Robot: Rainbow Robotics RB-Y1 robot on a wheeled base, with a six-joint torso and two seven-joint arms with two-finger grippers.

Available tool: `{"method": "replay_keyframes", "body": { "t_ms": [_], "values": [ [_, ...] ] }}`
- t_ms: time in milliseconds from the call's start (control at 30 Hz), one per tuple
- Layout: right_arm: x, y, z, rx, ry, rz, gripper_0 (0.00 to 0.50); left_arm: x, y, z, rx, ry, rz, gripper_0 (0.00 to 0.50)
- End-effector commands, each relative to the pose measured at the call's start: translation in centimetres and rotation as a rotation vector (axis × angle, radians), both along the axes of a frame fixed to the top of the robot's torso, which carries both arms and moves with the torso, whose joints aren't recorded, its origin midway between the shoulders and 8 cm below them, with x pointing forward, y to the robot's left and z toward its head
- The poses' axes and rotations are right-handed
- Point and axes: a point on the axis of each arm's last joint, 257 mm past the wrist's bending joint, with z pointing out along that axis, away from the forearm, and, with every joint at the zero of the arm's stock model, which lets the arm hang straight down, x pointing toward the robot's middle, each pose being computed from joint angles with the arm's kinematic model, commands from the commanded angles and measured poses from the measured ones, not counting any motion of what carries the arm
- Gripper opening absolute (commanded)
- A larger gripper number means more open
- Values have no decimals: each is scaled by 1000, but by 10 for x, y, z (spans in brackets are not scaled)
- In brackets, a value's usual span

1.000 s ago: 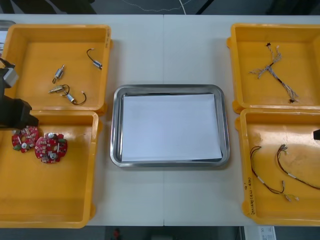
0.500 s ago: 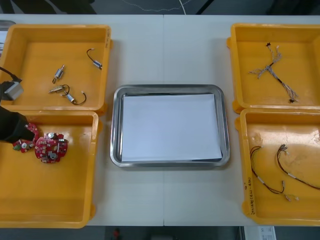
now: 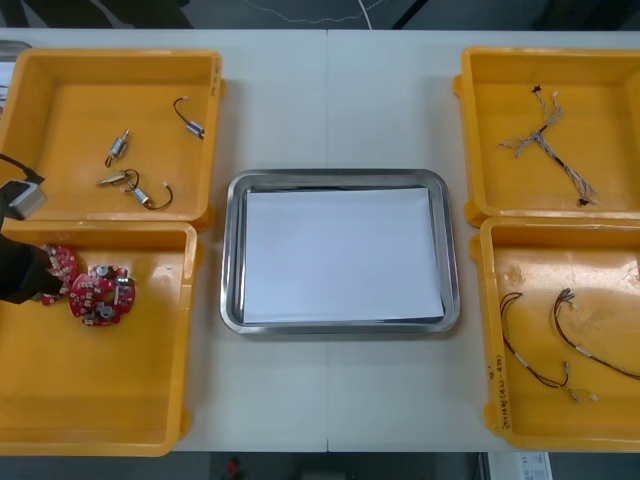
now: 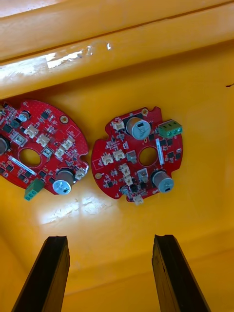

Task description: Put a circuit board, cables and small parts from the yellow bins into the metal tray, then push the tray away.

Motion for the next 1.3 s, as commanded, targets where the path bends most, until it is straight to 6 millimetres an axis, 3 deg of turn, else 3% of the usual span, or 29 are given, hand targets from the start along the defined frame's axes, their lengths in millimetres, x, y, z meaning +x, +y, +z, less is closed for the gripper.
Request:
{"method": "replay_keyframes", "body": {
  "t_ms": [33, 267, 767, 1300],
  "values": [
    [-13, 14, -20, -91, 47, 156, 500, 0, 23, -9, 99, -8, -212, 500],
    [-21, 23, -47, -179, 95, 285, 500, 15, 31, -19, 113, -56, -304, 500],
    [-11, 22, -78, -228, 69, 352, 500, 30, 49, -48, 131, -113, -442, 500],
    [7, 22, -101, -214, 51, 362, 500, 29, 37, -67, 102, -124, -468, 500]
  ]
}}
